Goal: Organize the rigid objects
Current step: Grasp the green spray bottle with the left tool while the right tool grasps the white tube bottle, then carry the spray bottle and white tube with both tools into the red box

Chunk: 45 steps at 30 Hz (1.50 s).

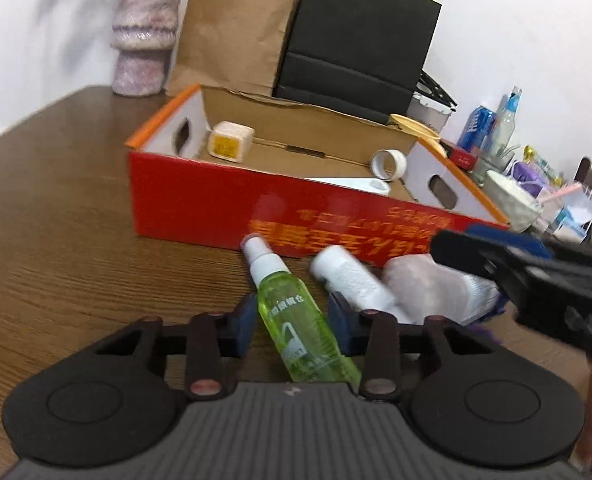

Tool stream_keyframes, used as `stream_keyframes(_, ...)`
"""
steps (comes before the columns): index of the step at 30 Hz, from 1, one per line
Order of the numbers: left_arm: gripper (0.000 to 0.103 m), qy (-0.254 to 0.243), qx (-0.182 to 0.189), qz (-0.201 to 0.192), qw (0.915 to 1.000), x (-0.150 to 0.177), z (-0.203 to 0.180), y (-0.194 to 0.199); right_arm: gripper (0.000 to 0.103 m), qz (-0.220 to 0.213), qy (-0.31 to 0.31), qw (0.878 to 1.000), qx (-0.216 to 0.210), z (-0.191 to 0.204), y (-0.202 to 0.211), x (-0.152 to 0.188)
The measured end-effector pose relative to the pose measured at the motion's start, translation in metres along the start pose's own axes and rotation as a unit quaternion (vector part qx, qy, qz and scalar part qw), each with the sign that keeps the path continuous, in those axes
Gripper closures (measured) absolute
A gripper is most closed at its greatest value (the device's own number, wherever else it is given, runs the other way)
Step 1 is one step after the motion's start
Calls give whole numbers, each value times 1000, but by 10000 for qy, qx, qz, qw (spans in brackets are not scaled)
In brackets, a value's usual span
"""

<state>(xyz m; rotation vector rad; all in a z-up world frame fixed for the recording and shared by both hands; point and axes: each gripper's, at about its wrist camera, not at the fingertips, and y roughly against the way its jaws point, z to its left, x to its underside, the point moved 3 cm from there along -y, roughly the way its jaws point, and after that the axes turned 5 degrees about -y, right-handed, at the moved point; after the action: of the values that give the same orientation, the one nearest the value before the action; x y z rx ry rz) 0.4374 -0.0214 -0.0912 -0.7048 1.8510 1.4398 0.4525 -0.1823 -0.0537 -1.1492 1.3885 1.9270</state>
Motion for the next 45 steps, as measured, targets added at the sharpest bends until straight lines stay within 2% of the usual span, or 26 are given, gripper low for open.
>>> stream_keyframes(5, 64, -124, -401, 42, 9991, -1, 28, 12, 66, 588, 413, 9974, 30, 19, -40, -3)
stream_keyframes(7, 55, -211, -439, 5, 9988, -2, 31, 15, 67, 845, 528, 9950, 1, 27, -53, 1)
stream_keyframes(9, 41, -183, -370, 45, 9991, -3, 34, 12, 66, 968, 670, 9931, 11, 37, -63, 8)
stream_keyframes(11, 46, 11, -367, 187, 9991, -1, 40, 2, 69, 1018, 740, 9920, 75, 43, -68, 13)
stream_keyframes(13, 59, -9, -495, 84, 9987, 1, 43, 1, 71, 1075, 708, 9916, 101, 45, -72, 18)
stream_keyframes(14, 70, -67, -637, 66, 9979, 2, 43, 3, 73, 1064, 784, 9910, 225, 46, -73, 20)
stream_keyframes(15, 71, -92, -621, 53, 9980, 4, 44, 5, 76, 1055, 833, 9905, 298, 49, -73, 21)
stream_keyframes(18, 71, 5, -566, -65, 9984, 11, 44, 21, 76, 958, 599, 9935, 137, 51, -62, 23)
stream_keyframes(23, 71, -242, -702, -562, 9957, 23, 28, 74, 76, 463, 367, 9980, 205, 58, -18, 21)
stream_keyframes(28, 71, -360, -962, -1275, 9865, 37, 13, 145, 76, -489, 117, 9983, 299, 68, 70, 25)
stream_keyframes(31, 71, -409, -1071, -1620, 9801, 47, 4, 185, 76, -937, 202, 9945, 419, 75, 123, 38)
stream_keyframes(35, 71, -310, -911, -1941, 9762, 59, -9, 230, 76, -1273, 12, 9903, 562, 77, 181, 61)
stream_keyframes(39, 71, -427, -807, -2201, 9712, 76, -28, 262, 76, -1511, -337, 9858, 657, 75, 227, 87)
stream_keyframes(45, 71, -570, -625, -2249, 9707, 93, -50, 285, 76, -1646, -316, 9835, 682, 80, 260, 105)
